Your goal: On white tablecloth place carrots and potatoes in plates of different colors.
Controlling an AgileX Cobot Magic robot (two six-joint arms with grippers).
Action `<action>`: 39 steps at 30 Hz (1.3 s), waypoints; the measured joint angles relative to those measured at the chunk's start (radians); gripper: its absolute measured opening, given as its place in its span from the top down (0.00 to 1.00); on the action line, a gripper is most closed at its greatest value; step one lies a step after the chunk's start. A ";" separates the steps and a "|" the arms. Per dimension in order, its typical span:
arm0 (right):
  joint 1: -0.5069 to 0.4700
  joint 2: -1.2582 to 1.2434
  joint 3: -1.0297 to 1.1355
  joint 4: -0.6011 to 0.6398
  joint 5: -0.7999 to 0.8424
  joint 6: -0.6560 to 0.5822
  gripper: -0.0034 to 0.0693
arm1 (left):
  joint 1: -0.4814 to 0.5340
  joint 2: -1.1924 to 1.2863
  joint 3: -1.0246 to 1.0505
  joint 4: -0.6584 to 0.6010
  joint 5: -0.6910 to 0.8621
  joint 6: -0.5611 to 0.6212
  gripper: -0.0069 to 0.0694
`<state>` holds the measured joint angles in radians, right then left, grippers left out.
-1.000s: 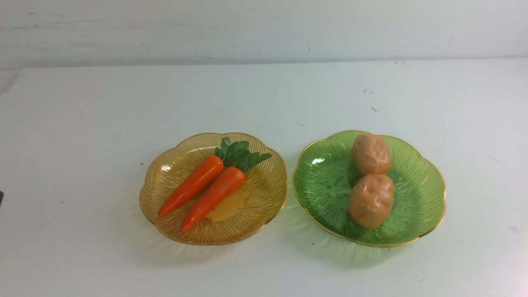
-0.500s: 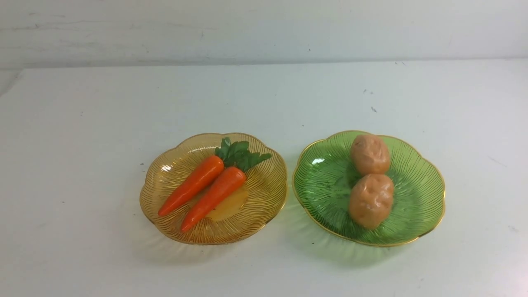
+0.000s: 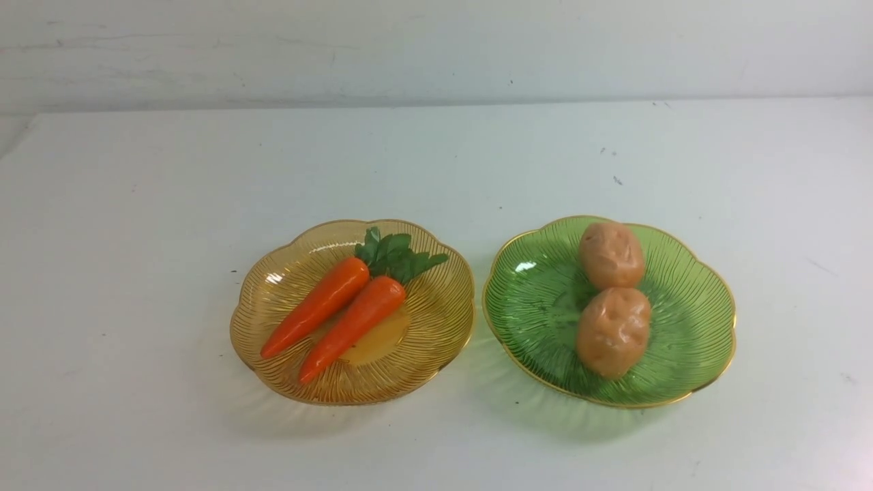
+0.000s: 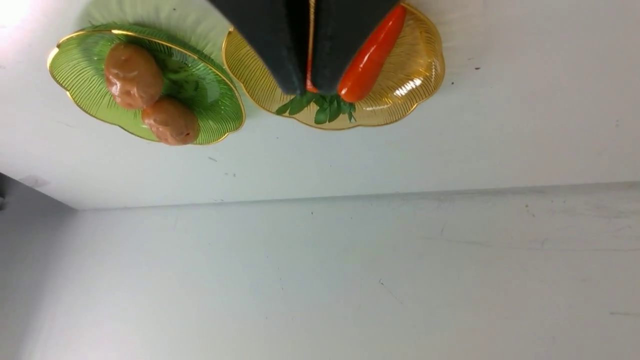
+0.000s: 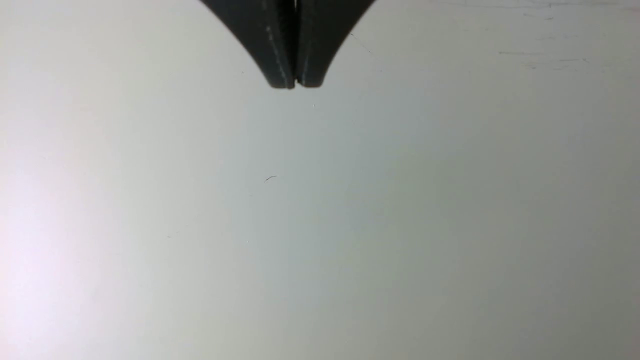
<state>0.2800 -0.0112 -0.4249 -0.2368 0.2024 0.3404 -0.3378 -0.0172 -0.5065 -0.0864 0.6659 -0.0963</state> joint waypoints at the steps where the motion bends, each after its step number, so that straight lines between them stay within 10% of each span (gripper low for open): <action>1: 0.000 0.000 0.000 0.000 0.000 -0.001 0.97 | 0.000 0.000 0.008 -0.002 0.001 0.000 0.91; 39: 0.000 0.000 0.000 -0.001 0.001 -0.005 0.97 | 0.243 0.002 0.534 0.096 -0.298 0.217 0.91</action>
<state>0.2800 -0.0112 -0.4249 -0.2376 0.2035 0.3353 -0.0943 -0.0156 0.0278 0.0093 0.3682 0.1206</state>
